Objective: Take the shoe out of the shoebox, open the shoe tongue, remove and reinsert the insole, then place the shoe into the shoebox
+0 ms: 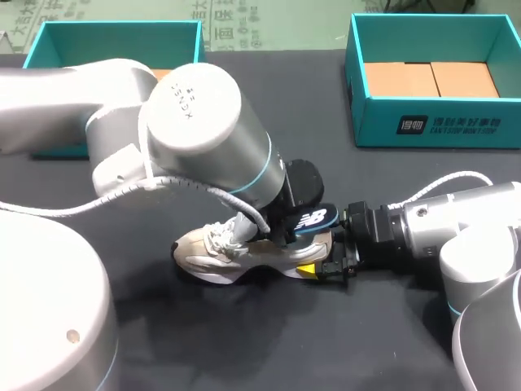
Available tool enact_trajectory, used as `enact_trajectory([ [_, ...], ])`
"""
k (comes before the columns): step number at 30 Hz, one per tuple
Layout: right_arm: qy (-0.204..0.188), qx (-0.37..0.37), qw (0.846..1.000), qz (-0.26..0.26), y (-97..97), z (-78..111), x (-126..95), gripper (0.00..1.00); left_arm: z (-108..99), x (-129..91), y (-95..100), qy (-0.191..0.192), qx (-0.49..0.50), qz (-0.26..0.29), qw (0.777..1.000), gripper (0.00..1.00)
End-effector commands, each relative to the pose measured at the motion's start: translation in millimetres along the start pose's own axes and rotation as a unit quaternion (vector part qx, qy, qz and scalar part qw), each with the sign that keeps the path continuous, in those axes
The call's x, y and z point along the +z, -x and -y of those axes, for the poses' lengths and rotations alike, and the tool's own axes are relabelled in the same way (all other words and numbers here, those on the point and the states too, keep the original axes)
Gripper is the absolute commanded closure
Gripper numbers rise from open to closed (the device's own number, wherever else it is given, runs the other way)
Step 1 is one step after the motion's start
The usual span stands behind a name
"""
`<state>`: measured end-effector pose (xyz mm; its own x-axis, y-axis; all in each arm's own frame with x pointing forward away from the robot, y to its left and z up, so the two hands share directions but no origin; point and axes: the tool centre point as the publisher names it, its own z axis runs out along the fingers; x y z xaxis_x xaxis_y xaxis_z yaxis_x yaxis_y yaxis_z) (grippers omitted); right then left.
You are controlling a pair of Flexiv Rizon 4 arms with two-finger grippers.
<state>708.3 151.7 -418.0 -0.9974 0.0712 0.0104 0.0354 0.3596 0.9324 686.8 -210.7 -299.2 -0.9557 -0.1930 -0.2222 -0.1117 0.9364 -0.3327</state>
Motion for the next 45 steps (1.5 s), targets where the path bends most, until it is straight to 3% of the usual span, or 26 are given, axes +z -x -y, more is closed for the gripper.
enact_trajectory([
  [1, -0.002, 0.000, 1.000, 0.001, 0.4, 2.9, 4.2, 1.00, 9.8, 11.6, -4.3, 0.012, -0.002, 0.019, 1.000, 0.42],
  [17, -0.002, 0.000, 1.000, 0.001, 0.4, 2.9, 4.2, 1.00, 11.0, 31.7, -6.6, 0.042, 0.004, 0.047, 0.998, 0.47],
  [28, -0.002, 0.000, 1.000, 0.001, 0.4, 2.9, 4.2, 1.00, 6.5, 38.6, -11.2, 0.054, 0.006, 0.078, 0.995, 0.44],
  [45, -0.002, 0.000, 1.000, 0.001, 0.4, 2.9, 4.2, 1.00, 0.9, 48.4, 4.1, 0.070, -0.012, 0.105, 0.992, 0.56],
])
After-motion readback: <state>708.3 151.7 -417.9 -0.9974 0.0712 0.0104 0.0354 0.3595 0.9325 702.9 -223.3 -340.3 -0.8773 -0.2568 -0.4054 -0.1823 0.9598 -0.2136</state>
